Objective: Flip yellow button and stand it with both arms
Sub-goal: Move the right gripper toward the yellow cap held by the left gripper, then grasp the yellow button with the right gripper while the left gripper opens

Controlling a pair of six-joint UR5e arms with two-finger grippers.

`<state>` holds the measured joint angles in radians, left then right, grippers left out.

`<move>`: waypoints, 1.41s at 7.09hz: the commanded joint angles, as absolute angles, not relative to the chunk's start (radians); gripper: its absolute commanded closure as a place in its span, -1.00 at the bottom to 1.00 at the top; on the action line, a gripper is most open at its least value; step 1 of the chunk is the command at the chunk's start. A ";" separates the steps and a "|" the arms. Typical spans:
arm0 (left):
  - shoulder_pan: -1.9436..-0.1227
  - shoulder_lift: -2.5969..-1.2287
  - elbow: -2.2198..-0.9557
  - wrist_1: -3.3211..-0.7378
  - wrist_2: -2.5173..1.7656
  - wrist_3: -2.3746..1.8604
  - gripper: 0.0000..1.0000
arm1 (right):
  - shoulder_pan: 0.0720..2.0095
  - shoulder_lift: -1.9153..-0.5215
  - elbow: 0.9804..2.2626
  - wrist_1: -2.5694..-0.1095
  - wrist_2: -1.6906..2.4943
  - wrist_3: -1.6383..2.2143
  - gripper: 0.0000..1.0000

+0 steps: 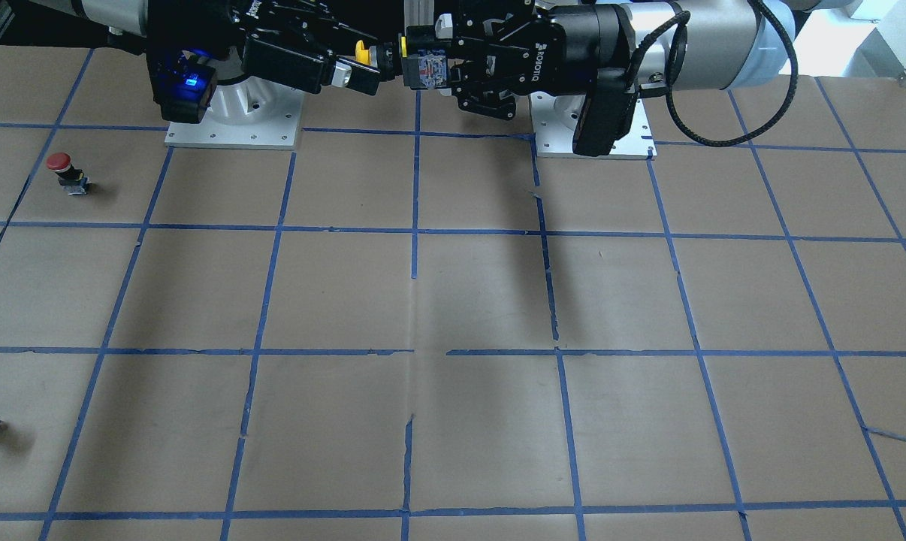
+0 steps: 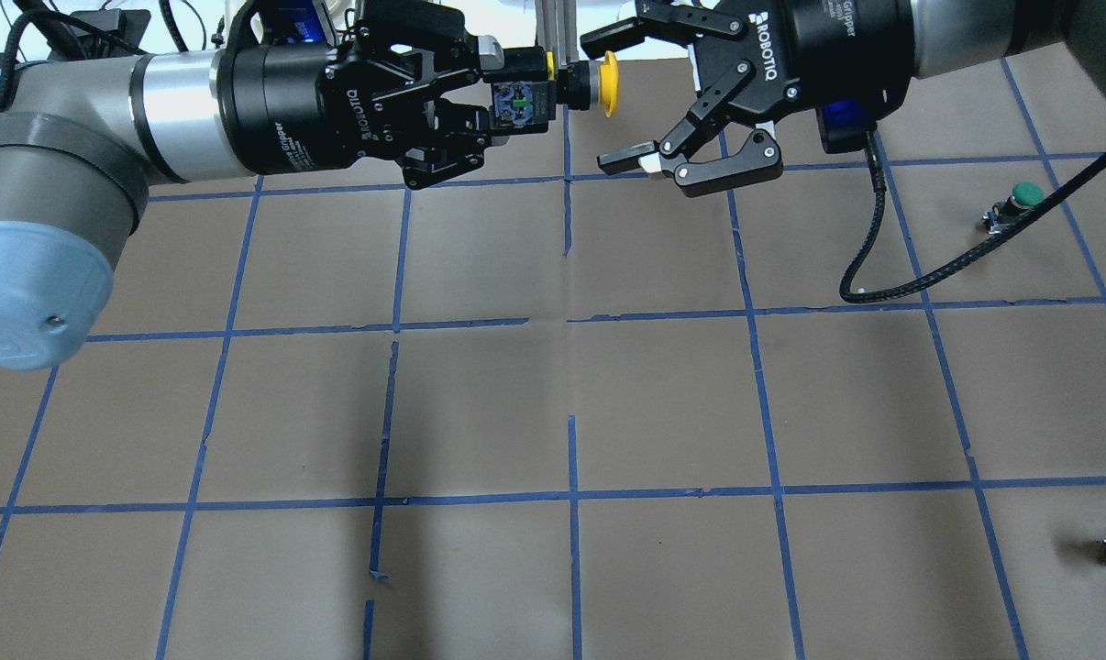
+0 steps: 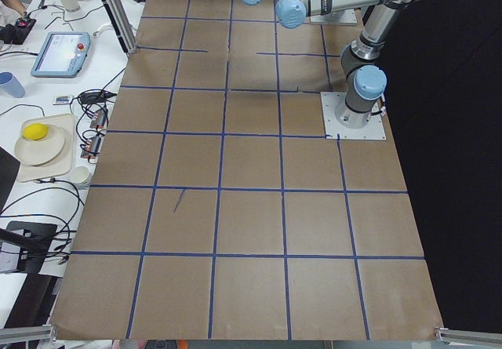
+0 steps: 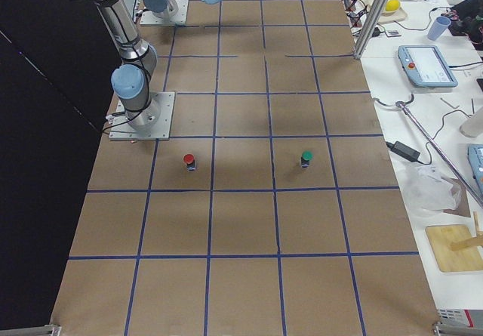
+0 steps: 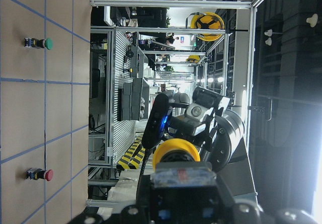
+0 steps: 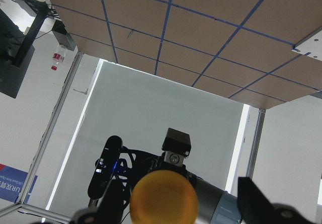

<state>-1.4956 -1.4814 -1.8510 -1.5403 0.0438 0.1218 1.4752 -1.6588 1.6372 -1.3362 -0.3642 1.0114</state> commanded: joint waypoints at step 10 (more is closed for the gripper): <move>-1.494 -1.483 -1.842 -1.445 0.080 -0.087 -0.99 | 1.445 -1.641 1.638 -1.341 -0.366 1.009 0.81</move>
